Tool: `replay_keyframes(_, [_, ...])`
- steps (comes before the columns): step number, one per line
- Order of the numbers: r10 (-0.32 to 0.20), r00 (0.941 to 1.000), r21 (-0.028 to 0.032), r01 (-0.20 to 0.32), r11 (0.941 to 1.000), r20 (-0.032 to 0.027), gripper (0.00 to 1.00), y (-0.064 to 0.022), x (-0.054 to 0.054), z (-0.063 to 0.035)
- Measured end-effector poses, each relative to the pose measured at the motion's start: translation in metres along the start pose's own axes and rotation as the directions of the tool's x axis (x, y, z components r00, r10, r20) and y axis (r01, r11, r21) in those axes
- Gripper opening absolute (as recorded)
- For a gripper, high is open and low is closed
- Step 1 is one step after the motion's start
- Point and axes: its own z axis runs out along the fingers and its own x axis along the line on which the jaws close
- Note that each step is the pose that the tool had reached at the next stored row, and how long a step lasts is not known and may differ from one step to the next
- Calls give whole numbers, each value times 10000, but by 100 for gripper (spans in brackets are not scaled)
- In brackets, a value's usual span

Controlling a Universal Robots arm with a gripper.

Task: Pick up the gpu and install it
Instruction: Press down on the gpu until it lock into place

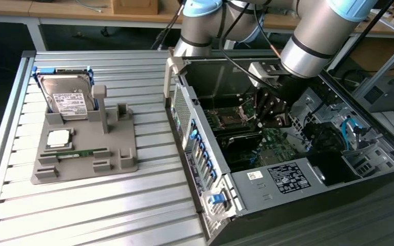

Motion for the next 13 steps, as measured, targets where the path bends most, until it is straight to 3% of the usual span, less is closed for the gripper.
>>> replay_keyframes(2, [0, 10000, 1, 0, 10000, -1, 10, 14, 0, 3])
replay_keyframes(13, [-1, 10000, 13, 1, 10000, 0, 10, 523, 13, 75])
